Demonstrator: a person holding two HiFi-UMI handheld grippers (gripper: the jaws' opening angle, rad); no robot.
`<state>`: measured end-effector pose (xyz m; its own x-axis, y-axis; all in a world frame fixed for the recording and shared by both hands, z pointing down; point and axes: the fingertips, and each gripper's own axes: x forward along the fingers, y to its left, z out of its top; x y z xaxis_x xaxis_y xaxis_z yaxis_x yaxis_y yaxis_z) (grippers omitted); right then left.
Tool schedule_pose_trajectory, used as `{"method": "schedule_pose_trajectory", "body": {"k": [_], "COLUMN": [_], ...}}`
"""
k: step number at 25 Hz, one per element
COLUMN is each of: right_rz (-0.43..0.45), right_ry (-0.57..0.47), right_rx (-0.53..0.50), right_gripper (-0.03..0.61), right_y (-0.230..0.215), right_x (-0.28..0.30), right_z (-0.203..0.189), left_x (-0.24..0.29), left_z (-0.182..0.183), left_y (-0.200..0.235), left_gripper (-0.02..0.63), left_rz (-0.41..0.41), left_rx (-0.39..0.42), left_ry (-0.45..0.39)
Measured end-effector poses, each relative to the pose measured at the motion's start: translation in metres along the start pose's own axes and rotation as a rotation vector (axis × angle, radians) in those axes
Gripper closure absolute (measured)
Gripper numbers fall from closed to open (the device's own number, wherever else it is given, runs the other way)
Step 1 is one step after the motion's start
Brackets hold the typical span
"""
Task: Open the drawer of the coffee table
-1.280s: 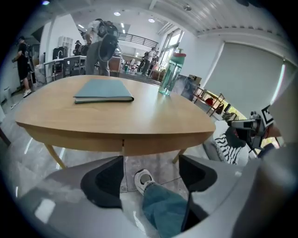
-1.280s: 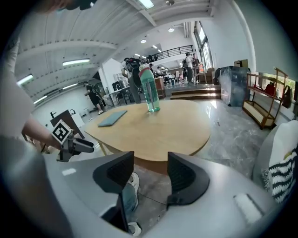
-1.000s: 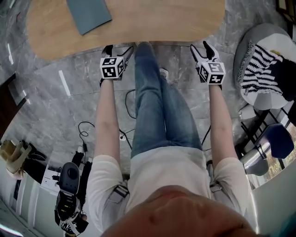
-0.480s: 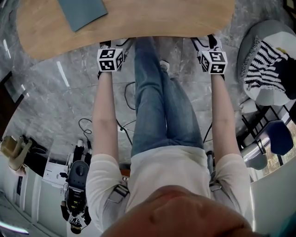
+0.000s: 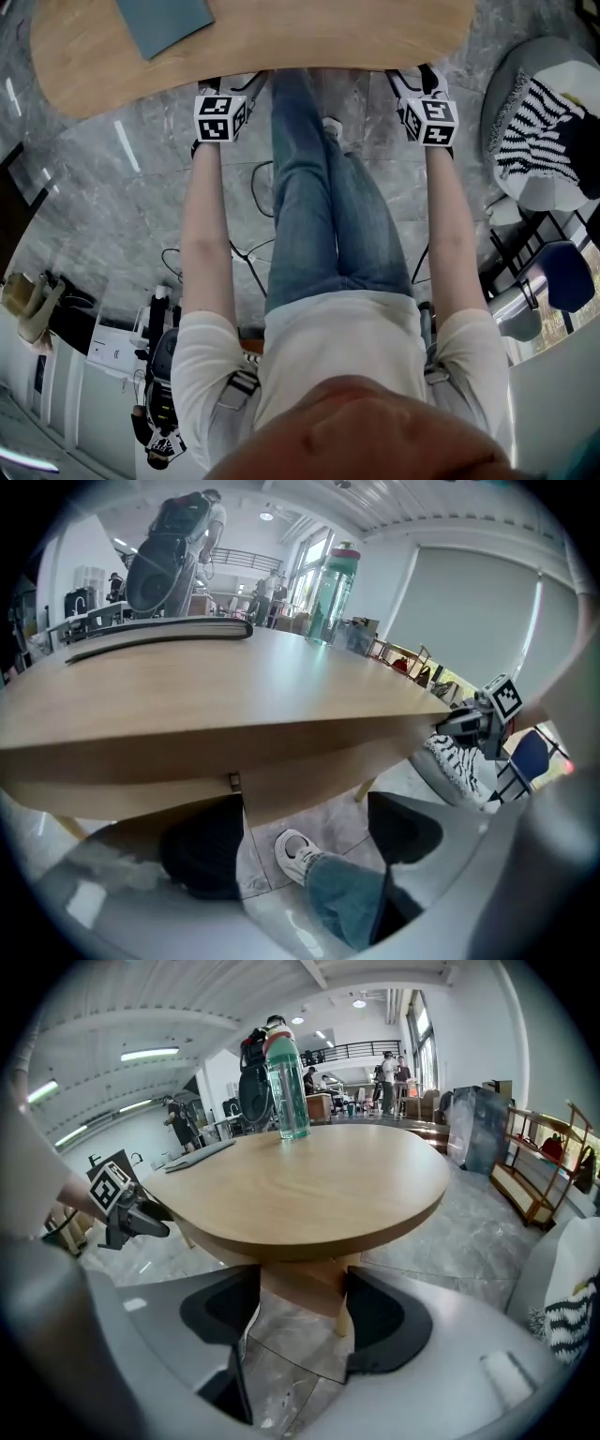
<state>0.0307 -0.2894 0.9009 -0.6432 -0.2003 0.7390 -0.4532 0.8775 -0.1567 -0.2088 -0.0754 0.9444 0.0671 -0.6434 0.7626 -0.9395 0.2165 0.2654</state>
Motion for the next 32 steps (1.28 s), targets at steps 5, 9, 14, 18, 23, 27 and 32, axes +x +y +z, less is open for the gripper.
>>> {"method": "schedule_pose_trajectory", "body": {"k": [5,9,14,18,23,27,32], "right_rz": [0.008,0.008,0.009,0.012,0.014,0.015,0.010], "right_ry": [0.016,0.024,0.037,0.049,0.062,0.077,0.092], "right_rx": [-0.001,0.002,0.006,0.008,0.011,0.011,0.019], "right_gripper": [0.296,0.295,0.295,0.293,0.293,0.293,0.293], "right_y": [0.004,0.007,0.013,0.019,0.027,0.035,0.044], "right_x": [-0.006,-0.011,-0.021,-0.028,-0.039,-0.048,-0.059], "right_z": [-0.008,-0.017,-0.029,-0.041,-0.055,-0.066,-0.084], "left_x": [-0.007,-0.010,-0.017,-0.024,-0.033,-0.041,-0.049], "left_z": [-0.009,-0.018,-0.031,-0.044,-0.057,-0.069,-0.084], "left_y": [-0.004,-0.009,-0.016,-0.021,-0.028,-0.035,-0.041], "left_gripper": [0.207,0.207,0.207,0.213,0.213,0.215,0.222], "left_rz": [0.011,0.012,0.010,0.015,0.021,0.028,0.030], "left_rx": [-0.038,-0.052,-0.062,-0.084,-0.105,-0.128,-0.143], "left_ry": [-0.007,-0.001,0.014,0.025,0.032,0.038,0.054]}}
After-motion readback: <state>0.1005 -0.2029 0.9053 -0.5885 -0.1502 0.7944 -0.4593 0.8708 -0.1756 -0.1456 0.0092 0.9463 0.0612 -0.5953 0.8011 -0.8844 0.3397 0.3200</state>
